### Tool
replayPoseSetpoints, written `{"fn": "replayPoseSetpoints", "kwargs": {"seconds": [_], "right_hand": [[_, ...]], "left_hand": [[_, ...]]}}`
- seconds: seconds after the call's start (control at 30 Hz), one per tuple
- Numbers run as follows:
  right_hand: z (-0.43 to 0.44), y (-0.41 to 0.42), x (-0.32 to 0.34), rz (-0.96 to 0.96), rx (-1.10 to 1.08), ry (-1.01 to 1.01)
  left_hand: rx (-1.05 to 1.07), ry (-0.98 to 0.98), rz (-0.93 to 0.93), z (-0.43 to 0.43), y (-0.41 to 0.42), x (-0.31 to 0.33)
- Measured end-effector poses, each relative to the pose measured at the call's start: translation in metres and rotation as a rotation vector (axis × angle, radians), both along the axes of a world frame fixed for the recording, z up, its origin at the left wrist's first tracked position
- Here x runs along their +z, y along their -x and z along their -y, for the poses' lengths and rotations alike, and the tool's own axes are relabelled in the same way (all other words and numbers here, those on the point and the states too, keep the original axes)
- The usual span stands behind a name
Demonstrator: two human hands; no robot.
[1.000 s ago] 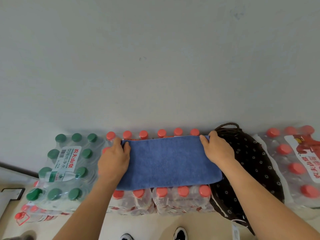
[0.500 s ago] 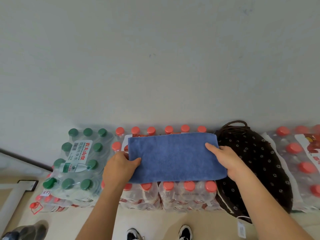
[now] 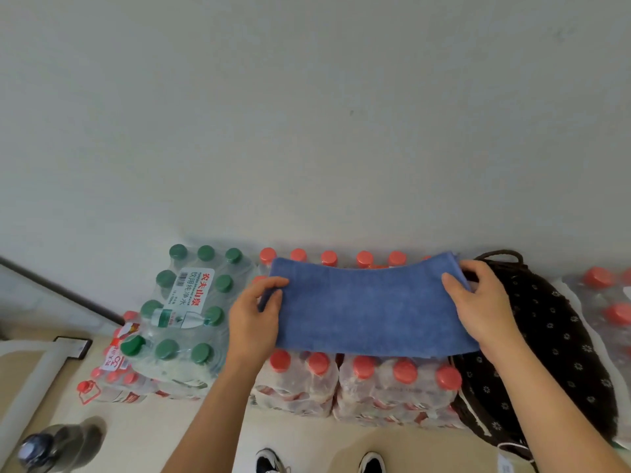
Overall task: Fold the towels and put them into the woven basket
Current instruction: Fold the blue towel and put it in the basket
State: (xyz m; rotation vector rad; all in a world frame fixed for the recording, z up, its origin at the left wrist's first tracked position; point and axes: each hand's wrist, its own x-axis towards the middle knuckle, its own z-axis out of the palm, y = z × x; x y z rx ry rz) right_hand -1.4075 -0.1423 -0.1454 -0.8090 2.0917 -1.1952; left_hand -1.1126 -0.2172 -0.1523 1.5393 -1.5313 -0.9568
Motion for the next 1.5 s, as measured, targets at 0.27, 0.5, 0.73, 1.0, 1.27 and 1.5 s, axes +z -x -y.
{"fn": "replayPoseSetpoints", "kwargs": {"seconds": [0.27, 0.5, 0.73, 1.0, 1.27, 1.5], "right_hand": [[0.039, -0.106, 0.012, -0.243, 0.188, 0.107], [0.078, -0.186, -0.009, -0.565, 0.377, -0.091], [0.098, -0.254, -0.019, -1.055, 0.608, -0.084], [0.105, -0.294, -0.052, -0.986, 0.801, -0.296], [0.109, -0.293, -0.047, -0.966, 0.821, -0.278], [0.107, -0.22, 0.006, 0.449, 0.48, -0.062]], "left_hand": [[0.046, 0.202, 0.365, 0.034, -0.102, 0.012], [0.06, 0.062, 0.618, 0.067, -0.186, -0.008], [0.034, -0.036, 0.619, 0.079, -0.192, -0.025], [-0.019, -0.044, 0.539, 0.08, -0.194, -0.021], [-0.246, 0.097, 0.53, 0.069, -0.125, 0.06], [-0.456, 0.203, 0.645, 0.036, -0.038, 0.05]]}}
